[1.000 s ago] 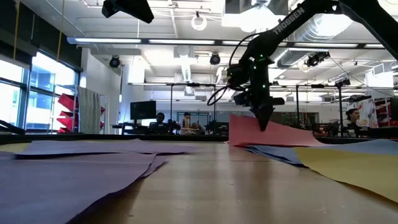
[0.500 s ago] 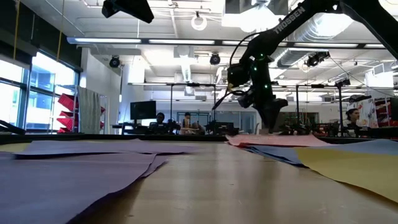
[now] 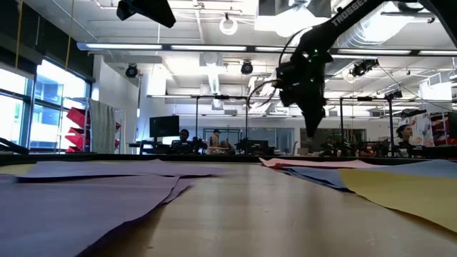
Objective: Organize paper
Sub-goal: Stack the pink paper on the top right of the table
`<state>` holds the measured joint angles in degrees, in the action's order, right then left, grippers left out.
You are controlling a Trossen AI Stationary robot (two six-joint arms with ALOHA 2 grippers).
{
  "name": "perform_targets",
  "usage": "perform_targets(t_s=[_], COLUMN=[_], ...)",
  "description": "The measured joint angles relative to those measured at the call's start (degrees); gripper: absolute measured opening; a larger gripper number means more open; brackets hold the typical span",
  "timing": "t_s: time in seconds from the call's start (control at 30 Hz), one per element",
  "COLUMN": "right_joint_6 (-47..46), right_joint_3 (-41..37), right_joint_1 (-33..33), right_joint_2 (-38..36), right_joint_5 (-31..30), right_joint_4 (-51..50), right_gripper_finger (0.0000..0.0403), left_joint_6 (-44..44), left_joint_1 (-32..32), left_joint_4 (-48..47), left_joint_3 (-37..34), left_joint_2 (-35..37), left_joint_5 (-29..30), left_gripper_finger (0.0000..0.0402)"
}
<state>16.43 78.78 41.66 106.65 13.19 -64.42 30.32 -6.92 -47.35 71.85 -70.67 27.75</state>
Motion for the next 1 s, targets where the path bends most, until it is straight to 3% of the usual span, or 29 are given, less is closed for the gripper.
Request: perform_targets(t_s=[0.13, 0.3, 0.53, 0.73, 1.0], right_joint_6=[-1.2, -5.3, -7.0, -3.3, 1.4], right_joint_3=[-6.9, -13.0, -17.7, -17.4, -17.6], right_joint_1=[-4.3, -6.8, -3.7, -1.1, -2.6], right_joint_2=[-0.4, -0.4, -0.8, -0.7, -0.5], right_joint_5=[-0.1, -2.8, -6.5, -7.4, -8.0], right_joint_4=[2.5, 12.4, 20.4, 22.5, 22.3], right_gripper_finger=[0.0008, 0.0003, 0.0000, 0.0000, 0.0000], left_joint_6=[-0.1, -0.6, -0.5, -0.5, -0.5], left_joint_1=[0.0, 0.0, 0.1, 0.2, 0.3], left_joint_4=[0.0, 0.0, 0.0, -0.1, -0.6], left_joint_3=[0.0, 0.0, 0.0, 0.0, 0.0], left_joint_2=[0.0, 0.0, 0.0, 0.0, 0.0], left_joint_5=[0.0, 1.1, 1.5, 1.6, 1.9], left_gripper_finger=[0.0031, 0.0031, 0.0031, 0.0031, 0.0031])
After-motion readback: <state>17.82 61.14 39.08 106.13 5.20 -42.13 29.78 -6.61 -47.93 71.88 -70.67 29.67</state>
